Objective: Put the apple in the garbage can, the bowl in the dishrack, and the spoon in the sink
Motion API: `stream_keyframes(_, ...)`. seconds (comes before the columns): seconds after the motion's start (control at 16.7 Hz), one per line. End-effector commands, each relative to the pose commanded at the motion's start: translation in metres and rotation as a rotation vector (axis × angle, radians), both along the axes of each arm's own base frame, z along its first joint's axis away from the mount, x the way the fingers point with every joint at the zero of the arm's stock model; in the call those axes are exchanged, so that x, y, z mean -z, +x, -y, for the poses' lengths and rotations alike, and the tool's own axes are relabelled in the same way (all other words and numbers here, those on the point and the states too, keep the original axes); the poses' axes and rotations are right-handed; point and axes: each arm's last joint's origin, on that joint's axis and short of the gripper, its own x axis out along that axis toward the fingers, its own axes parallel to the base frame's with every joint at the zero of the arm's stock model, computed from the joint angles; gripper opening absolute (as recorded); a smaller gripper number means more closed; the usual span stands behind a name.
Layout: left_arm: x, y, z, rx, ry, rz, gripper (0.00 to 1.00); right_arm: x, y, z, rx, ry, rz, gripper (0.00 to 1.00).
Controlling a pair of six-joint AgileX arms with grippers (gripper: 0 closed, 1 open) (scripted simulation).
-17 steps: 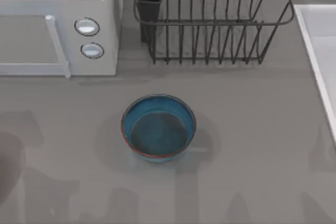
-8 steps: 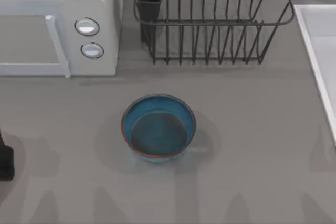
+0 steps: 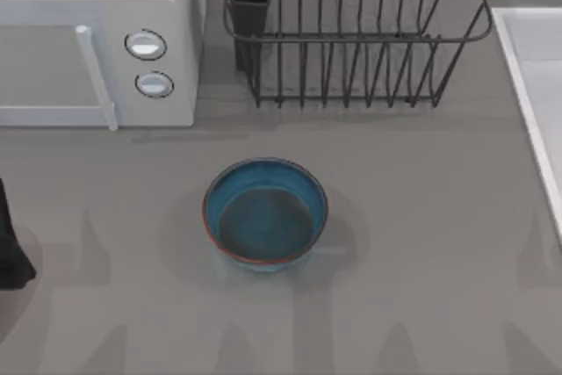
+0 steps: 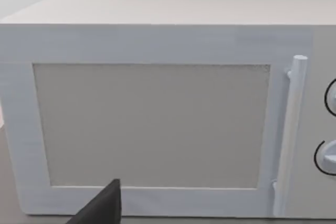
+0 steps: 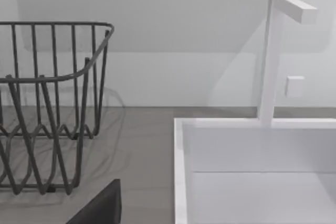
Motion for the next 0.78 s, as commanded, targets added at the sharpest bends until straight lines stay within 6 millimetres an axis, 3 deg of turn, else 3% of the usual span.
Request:
stream_keyframes(0.36,0.000,0.000,0.000,0.000,0.000,0.000,1.00,-0.006,0.000,-0.001,-0.011,0.010,-0.006,1.00)
stream_keyframes(0.6,0.000,0.000,0.000,0.000,0.000,0.000,1.00,-0.037,0.002,-0.008,-0.083,0.073,-0.077,1.00)
stream_keyframes(0.78,0.000,0.000,0.000,0.000,0.000,0.000,1.00,-0.067,0.013,-0.019,-0.166,0.146,-0.223,1.00)
